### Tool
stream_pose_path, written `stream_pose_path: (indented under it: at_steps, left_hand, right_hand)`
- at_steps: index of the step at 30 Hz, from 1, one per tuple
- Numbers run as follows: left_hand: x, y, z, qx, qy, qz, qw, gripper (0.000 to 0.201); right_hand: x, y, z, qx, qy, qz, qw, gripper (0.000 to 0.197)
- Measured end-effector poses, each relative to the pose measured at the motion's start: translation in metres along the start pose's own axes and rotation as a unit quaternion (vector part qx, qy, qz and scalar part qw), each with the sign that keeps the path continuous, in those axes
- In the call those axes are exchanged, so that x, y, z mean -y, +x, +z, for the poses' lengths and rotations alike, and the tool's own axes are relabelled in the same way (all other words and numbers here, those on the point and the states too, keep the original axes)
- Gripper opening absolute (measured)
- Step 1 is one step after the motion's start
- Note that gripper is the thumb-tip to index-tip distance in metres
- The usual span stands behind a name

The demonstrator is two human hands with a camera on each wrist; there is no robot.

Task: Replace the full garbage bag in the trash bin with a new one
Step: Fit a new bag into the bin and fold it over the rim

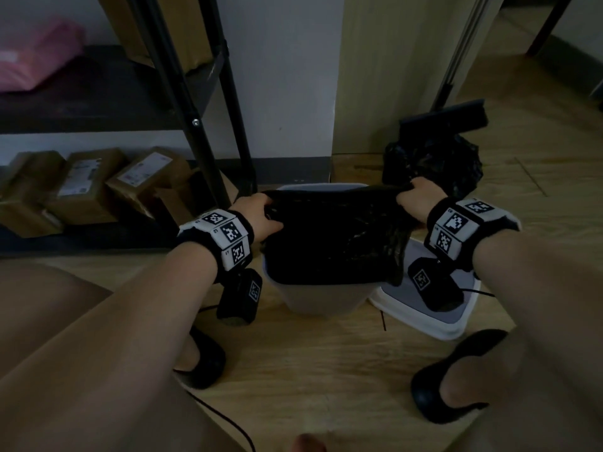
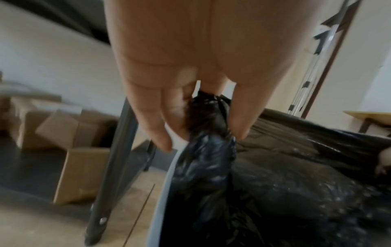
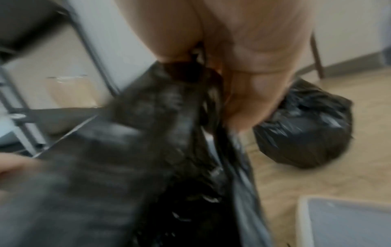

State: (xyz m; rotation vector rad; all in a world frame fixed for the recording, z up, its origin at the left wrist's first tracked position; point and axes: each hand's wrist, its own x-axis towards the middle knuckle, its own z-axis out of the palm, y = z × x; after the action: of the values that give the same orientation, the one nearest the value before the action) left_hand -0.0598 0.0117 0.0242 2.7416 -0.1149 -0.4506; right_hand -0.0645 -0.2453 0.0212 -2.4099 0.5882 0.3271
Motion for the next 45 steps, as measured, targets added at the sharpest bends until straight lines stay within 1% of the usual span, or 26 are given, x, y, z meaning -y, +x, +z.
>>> stream_pose_path:
  at_steps: [2, 4, 6, 7, 8, 9, 10, 11, 12, 13, 14, 15, 16, 18, 19, 21, 23, 26, 29, 33, 36, 39, 43, 45]
  left_hand:
    - [0.001, 0.007, 0.004, 0.003, -0.019, -0.009, 1.0, 0.052]
    - [0.004, 0.015, 0.006, 0.0, -0.021, -0.011, 1.0, 0.049]
    - [0.006, 0.023, 0.005, -0.004, -0.019, -0.014, 1.0, 0.046]
    - [0.006, 0.027, 0.005, -0.006, -0.019, -0.015, 1.0, 0.045]
    - [0.006, 0.031, 0.005, -0.006, -0.021, -0.017, 1.0, 0.044]
    - [0.006, 0.036, 0.006, -0.006, -0.026, -0.018, 1.0, 0.044]
    - [0.006, 0.04, 0.007, -0.006, -0.032, -0.018, 0.999, 0.045]
    - [0.007, 0.046, 0.009, -0.006, -0.041, -0.021, 0.999, 0.046]
    - [0.008, 0.052, 0.011, -0.008, -0.052, -0.023, 0.998, 0.049]
    - [0.01, 0.058, 0.013, -0.009, -0.067, -0.025, 0.997, 0.051]
    - [0.012, 0.064, 0.015, -0.012, -0.089, -0.028, 0.996, 0.052]
    - [0.014, 0.07, 0.017, -0.017, -0.114, -0.032, 0.993, 0.052]
    - [0.016, 0.077, 0.018, -0.022, -0.138, -0.034, 0.99, 0.05]
    - [0.021, 0.09, 0.02, -0.02, -0.175, -0.041, 0.983, 0.044]
    - [0.023, 0.095, 0.02, -0.014, -0.188, -0.048, 0.981, 0.041]
    - [0.028, 0.105, 0.021, -0.017, -0.211, -0.063, 0.975, 0.037]
    - [0.031, 0.111, 0.021, -0.034, -0.222, -0.068, 0.972, 0.036]
    - [0.031, 0.12, 0.025, -0.036, -0.214, -0.063, 0.974, 0.037]
    - [0.031, 0.13, 0.027, -0.032, -0.225, -0.057, 0.972, 0.04]
    - [0.035, 0.144, 0.029, -0.023, -0.23, -0.034, 0.972, 0.044]
    - [0.04, 0.15, 0.027, -0.024, -0.269, -0.006, 0.963, 0.041]
    - [0.045, 0.153, 0.026, -0.026, -0.253, -0.014, 0.967, 0.047]
    - [0.048, 0.156, 0.028, -0.017, -0.237, -0.04, 0.97, 0.04]
    - [0.047, 0.157, 0.029, -0.009, -0.257, -0.053, 0.965, 0.033]
  right_hand:
    - [-0.004, 0.005, 0.0, 0.032, 0.051, 0.021, 0.998, 0.053]
    - [-0.006, 0.01, -0.001, 0.071, 0.098, 0.022, 0.992, 0.054]
    - [-0.009, 0.017, -0.002, 0.103, 0.171, 0.031, 0.979, 0.063]
    - [-0.009, 0.019, -0.004, 0.125, 0.214, 0.038, 0.968, 0.062]
    - [-0.01, 0.02, -0.005, 0.152, 0.243, 0.041, 0.957, 0.052]
    - [-0.01, 0.02, -0.006, 0.185, 0.255, 0.038, 0.948, 0.037]
    - [-0.011, 0.023, -0.007, 0.202, 0.266, 0.044, 0.941, 0.023]
    - [-0.011, 0.026, -0.008, 0.206, 0.286, 0.049, 0.934, 0.02]
    - [-0.013, 0.031, -0.009, 0.205, 0.297, 0.052, 0.931, 0.022]
    - [-0.015, 0.036, -0.01, 0.204, 0.314, 0.05, 0.926, 0.03]
    - [-0.018, 0.043, -0.01, 0.199, 0.327, 0.053, 0.922, 0.043]
    - [-0.019, 0.049, -0.01, 0.198, 0.338, 0.06, 0.918, 0.05]
    - [-0.02, 0.054, -0.011, 0.187, 0.329, 0.059, 0.924, 0.045]
    - [-0.021, 0.063, -0.01, 0.165, 0.272, 0.045, 0.947, 0.023]
    - [-0.022, 0.069, -0.009, 0.152, 0.231, 0.038, 0.96, 0.022]
    - [-0.023, 0.081, -0.007, 0.115, 0.14, 0.023, 0.983, 0.034]
    - [-0.017, 0.089, -0.005, 0.074, 0.071, 0.016, 0.995, 0.036]
    - [-0.004, 0.097, -0.002, 0.051, -0.032, -0.019, 0.998, 0.045]
    - [0.003, 0.106, 0.004, 0.047, -0.096, -0.052, 0.993, 0.049]
    - [0.003, 0.119, 0.01, 0.07, -0.112, -0.034, 0.991, 0.055]
    - [0.0, 0.124, 0.014, 0.083, -0.098, -0.026, 0.991, 0.054]
    - [-0.006, 0.126, 0.019, 0.075, -0.071, -0.014, 0.995, 0.052]
    - [-0.012, 0.131, 0.027, 0.079, -0.05, 0.0, 0.996, 0.051]
    - [-0.013, 0.134, 0.031, 0.092, -0.034, 0.009, 0.995, 0.051]
